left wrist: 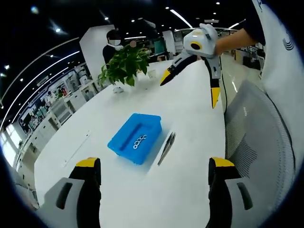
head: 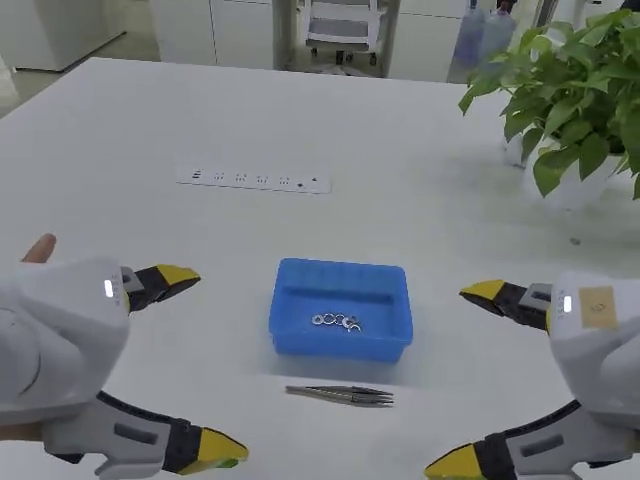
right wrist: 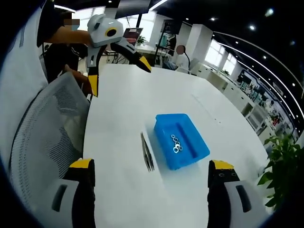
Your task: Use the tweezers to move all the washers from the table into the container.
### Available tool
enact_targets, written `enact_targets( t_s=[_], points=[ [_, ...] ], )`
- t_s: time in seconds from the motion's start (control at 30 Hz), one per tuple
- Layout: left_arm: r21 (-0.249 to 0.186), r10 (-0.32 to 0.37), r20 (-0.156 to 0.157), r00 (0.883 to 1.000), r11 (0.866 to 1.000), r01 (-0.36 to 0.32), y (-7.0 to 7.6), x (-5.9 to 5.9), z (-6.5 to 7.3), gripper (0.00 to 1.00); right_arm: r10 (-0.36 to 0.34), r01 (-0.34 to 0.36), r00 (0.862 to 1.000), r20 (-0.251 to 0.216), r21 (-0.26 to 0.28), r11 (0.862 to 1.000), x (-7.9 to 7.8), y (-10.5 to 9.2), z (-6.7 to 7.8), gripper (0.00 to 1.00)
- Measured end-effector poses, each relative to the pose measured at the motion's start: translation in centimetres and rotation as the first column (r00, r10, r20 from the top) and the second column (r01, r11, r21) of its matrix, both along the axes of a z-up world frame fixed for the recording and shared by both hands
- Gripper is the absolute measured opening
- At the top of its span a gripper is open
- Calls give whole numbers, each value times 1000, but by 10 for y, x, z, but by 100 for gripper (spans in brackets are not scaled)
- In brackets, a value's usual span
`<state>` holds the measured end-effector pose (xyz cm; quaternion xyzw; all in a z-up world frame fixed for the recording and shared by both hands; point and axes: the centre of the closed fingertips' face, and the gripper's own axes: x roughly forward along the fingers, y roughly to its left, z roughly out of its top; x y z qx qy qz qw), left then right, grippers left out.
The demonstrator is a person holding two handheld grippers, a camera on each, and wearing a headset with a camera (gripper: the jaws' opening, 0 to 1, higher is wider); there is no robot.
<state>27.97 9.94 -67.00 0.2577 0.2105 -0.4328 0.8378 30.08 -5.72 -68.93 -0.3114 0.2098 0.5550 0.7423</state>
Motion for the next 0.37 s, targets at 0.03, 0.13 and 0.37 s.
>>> enact_targets(
  t_s=[0.03,0.13,0.37],
  points=[
    [4,-3,0,1000,1000,3,0,0,0,100,-5,5,1000,-3,-1,1000,0,-2,-1,99],
    [28,-2,-7,1000,1000,3,1,0,-2,100,-23,23,999,-25,-25,999,0,-10,-9,98],
    [41,-18,-9,1000,999,19,2,-5,0,100,-26,25,999,-33,-32,999,-6,-15,-9,98]
  ],
)
